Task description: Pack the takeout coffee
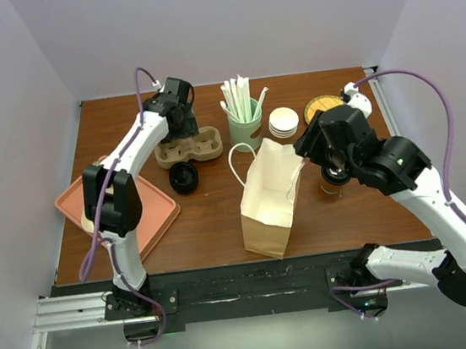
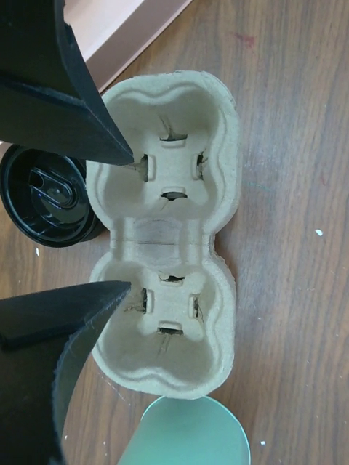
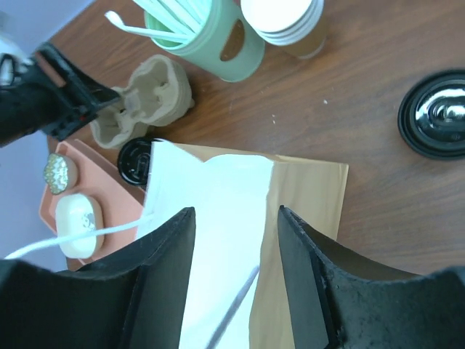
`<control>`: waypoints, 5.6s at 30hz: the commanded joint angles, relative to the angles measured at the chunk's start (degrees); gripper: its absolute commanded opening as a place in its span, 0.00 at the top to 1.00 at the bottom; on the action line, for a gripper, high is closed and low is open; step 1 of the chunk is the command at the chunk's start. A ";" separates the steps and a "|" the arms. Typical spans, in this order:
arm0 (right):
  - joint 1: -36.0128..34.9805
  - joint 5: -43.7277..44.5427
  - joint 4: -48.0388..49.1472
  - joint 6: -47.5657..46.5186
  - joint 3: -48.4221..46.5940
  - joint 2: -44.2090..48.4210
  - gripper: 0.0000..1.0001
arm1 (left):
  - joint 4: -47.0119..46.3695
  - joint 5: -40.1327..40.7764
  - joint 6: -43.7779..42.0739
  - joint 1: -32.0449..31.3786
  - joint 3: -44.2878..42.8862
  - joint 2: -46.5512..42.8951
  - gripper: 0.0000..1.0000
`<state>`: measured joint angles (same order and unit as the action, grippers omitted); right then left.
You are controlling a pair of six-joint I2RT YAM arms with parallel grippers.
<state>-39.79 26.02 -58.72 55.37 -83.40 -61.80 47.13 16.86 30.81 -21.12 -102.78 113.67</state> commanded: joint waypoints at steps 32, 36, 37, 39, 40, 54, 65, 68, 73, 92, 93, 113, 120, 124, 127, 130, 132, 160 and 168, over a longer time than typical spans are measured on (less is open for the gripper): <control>0.06 1.49 -4.21 -11.16 -4.76 7.40 0.45 | -3.80 -0.43 -1.19 -0.58 -4.36 8.06 0.45; 0.15 1.49 -3.86 -10.99 -4.32 7.40 0.46 | -4.16 -0.60 -1.54 -0.58 -4.71 8.24 0.51; 0.15 1.49 -3.77 -10.99 -4.23 7.40 0.46 | -3.98 -0.52 -1.71 -0.58 -4.79 8.24 0.55; 0.15 1.49 -3.68 -10.90 -3.97 7.48 0.46 | -3.72 -0.43 -1.80 -0.67 -5.15 8.24 0.57; 0.06 1.49 -3.60 -10.99 -3.97 7.31 0.46 | -3.63 -0.34 -1.89 -0.67 -5.32 8.24 0.60; 0.06 1.05 -2.10 -10.55 -3.00 6.87 0.46 | 1.12 1.16 -3.74 -0.76 -10.60 10.08 0.60; 0.06 1.05 -1.84 -10.46 -2.83 7.05 0.46 | 2.35 1.86 -4.79 -0.76 -12.18 10.87 0.39; 0.06 0.96 -1.75 -10.29 -2.91 6.96 0.46 | 2.35 1.51 -4.97 -0.76 -12.18 11.49 0.37; 0.15 1.05 -1.75 -10.20 -3.00 6.96 0.46 | 2.52 1.42 -5.14 -0.76 -12.27 12.54 0.39; 0.06 1.31 -1.22 -10.99 -2.21 6.34 0.46 | 4.80 3.44 -5.15 -0.67 -16.92 12.28 0.70; 0.15 1.23 -1.14 -11.60 -2.38 6.34 0.46 | 5.16 3.53 -4.80 -0.67 -17.62 12.19 0.69; 0.06 -25.65 0.88 -44.38 -17.24 -2.01 0.40 | 12.02 -1.04 -1.19 -0.76 -15.20 -4.49 0.70; -0.02 -35.23 9.75 -55.01 -12.51 -4.29 0.37 | 10.43 -0.25 -2.68 -0.67 0.46 -17.33 0.72; -0.02 -39.91 16.70 -65.74 -9.95 -5.86 0.25 | 10.52 0.18 -4.17 -0.67 5.74 -23.74 0.72; -0.02 -39.37 15.22 -70.39 -11.17 -9.73 0.23 | 11.05 0.28 -5.23 -0.67 8.20 -27.34 0.72; -0.02 -43.68 14.86 -72.95 -12.49 -13.43 0.22 | 10.96 -0.33 -5.67 -0.67 10.93 -30.68 0.72; -0.02 -46.14 17.13 -73.13 -11.79 -14.40 0.23 | 11.22 -1.13 -5.67 -0.67 12.34 -32.01 0.72; -0.64 -15.20 29.28 -29.27 -6.08 -14.84 1.00 | 17.38 -1.39 -2.86 -0.76 3.04 -39.13 0.73; -0.64 -14.42 24.89 -26.99 -10.20 -17.30 0.55 | 22.90 -10.51 -0.84 -0.76 -9.44 -35.98 0.76</control>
<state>-40.16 8.73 -31.07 25.74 -89.67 -77.73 67.53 12.36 28.01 -21.56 -104.90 76.62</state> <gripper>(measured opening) 0.330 0.406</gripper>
